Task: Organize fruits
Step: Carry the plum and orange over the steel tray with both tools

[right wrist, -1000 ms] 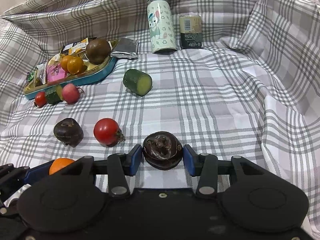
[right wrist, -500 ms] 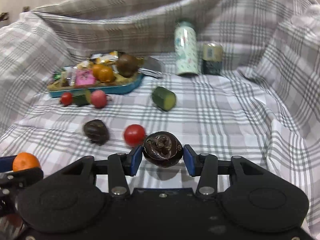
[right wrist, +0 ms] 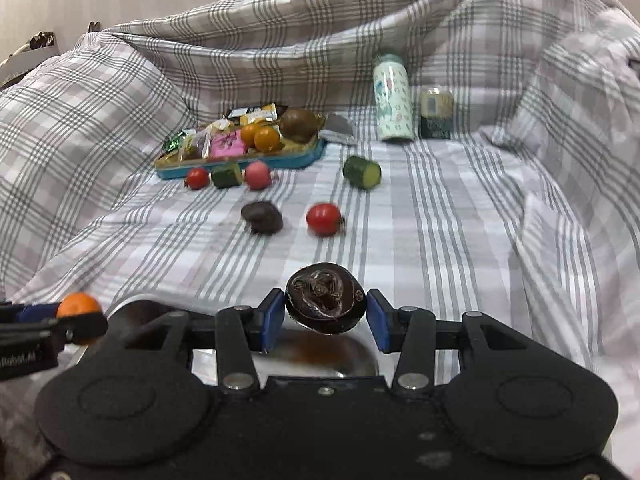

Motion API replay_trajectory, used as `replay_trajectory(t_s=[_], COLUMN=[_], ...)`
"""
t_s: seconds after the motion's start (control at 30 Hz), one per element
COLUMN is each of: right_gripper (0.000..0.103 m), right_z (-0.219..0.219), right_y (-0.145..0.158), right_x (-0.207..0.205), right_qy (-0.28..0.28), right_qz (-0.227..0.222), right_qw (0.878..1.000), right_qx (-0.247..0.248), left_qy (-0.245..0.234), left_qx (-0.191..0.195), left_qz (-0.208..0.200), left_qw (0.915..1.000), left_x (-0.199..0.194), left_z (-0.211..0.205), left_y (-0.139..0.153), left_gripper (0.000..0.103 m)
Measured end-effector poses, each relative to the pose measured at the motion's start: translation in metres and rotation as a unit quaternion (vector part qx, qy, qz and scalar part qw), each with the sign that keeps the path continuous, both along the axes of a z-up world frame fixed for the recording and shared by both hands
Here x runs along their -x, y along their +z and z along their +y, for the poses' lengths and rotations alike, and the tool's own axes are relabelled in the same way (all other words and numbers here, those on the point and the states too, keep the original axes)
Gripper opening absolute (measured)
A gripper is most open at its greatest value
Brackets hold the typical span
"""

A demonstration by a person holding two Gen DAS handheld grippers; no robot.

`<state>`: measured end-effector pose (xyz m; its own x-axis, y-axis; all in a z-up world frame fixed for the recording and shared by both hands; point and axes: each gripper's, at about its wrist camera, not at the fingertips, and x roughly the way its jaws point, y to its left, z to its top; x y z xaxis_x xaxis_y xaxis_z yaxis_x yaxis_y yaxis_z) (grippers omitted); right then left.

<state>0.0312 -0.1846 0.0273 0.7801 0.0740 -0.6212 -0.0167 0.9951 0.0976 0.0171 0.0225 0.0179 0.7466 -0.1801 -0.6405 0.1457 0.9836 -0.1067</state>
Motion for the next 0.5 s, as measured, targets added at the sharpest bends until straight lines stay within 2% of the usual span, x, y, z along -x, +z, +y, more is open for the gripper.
replay_trajectory(t_s=[0.13,0.3,0.5], right_gripper=[0.046,0.046,0.046], right_z=[0.003,0.010,0.014], right_y=[-0.005,-0.005,-0.010], right_x=[0.021,0.045,0.057], right_qy=[-0.008,-0.007,-0.010], right_qz=[0.006,-0.007,-0.010], right_qw=[1.000,1.000,1.000], right_qx=[0.006,0.005,0.009], left_qy=[-0.005,-0.011,-0.019], left_qx=[0.001,-0.002,0.017], left_qz=[0.004,0.001,0.024], left_qw=[1.0000,0.9999,0.9994], left_x=[0.015,0.031,0.040], left_z=[-0.001,-0.005,-0.002], left_y=[-0.004,-0.005,-0.013], left_gripper=[0.050,0.050,0.050])
